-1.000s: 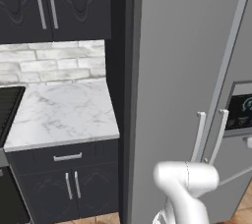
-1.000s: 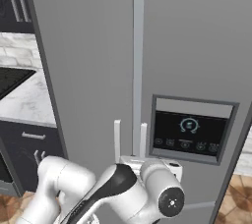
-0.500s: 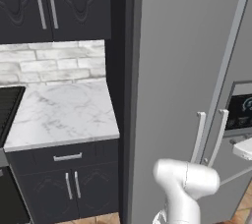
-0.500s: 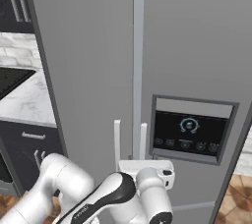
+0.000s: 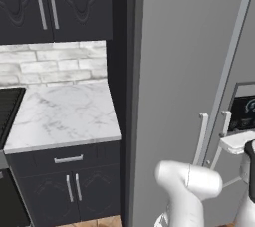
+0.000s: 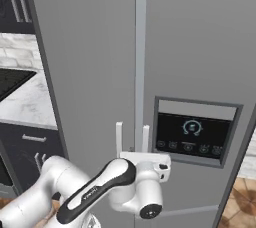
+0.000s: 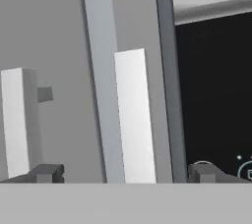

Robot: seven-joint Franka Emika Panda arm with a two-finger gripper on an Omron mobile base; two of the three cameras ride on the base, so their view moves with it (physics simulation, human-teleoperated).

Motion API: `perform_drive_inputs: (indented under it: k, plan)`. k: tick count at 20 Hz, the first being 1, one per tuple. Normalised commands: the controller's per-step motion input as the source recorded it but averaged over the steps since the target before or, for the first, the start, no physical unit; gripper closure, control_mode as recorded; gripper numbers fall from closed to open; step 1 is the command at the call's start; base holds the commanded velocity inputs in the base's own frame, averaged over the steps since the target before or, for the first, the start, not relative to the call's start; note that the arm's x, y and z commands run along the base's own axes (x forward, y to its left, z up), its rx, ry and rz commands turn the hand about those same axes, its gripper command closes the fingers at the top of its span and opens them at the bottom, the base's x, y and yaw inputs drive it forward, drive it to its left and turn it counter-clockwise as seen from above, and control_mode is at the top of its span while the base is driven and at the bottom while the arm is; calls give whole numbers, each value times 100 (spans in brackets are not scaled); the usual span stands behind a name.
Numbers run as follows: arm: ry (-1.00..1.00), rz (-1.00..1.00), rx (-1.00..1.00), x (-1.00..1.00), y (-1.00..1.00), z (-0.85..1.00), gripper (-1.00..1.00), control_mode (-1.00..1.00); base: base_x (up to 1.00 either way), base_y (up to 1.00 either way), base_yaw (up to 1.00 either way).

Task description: Open the freezer door, pick up the ice cube tray from the freezer, and place it on the dining counter.

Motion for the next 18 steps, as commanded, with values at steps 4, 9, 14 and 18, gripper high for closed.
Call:
perform_drive_inputs:
  k: [4,9,14,18]
  plan:
    - [-2,0,1,27,-20,-6,-100,-100,0,0,0]
    - [-2,0,1,26,-20,-5,-100,-100,0,0,0]
    - [0,0,0,19,-15,-6,-100,-100,0,0,0]
    - [0,0,0,4,0,-3,-100,-100,0,0,0]
